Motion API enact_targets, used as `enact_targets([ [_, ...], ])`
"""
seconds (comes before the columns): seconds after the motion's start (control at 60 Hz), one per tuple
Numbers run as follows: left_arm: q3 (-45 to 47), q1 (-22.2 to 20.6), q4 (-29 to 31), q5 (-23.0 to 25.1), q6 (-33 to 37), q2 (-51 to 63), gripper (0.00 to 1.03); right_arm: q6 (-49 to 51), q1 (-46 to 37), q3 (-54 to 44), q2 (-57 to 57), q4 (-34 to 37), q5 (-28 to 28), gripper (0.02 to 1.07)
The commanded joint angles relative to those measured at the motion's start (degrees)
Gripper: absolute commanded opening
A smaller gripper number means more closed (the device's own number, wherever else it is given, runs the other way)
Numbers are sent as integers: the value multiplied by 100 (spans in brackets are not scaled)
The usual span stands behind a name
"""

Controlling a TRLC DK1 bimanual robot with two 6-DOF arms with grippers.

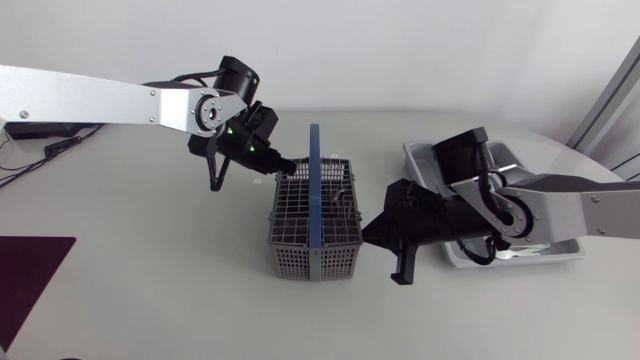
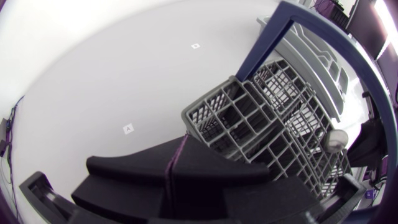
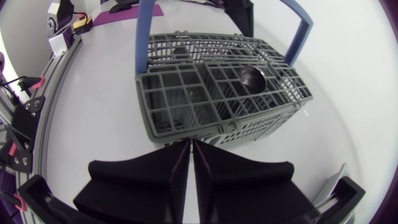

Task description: Unload the cutlery basket into the drawer organizer.

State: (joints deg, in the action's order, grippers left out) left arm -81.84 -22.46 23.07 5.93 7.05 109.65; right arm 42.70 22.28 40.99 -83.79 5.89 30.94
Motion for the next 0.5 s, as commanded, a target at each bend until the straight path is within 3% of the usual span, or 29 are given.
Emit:
enact_targets([
  [0.0, -323, 31, 110, 127, -151, 242, 7, -113, 171, -179, 126, 70, -70, 13],
  [0.15, -341, 163, 268, 136, -116, 162, 8, -69, 118, -250, 398, 17, -255, 13],
  [0.283, 177, 286, 312, 136, -37, -453, 8, 90, -57, -294, 706, -53, -308, 15],
  [0.417, 784, 295, 312, 127, 16, -1174, 8, 265, -207, -223, 776, -70, -317, 30],
  [0.483, 1153, 251, 295, 92, 42, -1674, 8, 274, -277, -171, 776, -79, -317, 45],
])
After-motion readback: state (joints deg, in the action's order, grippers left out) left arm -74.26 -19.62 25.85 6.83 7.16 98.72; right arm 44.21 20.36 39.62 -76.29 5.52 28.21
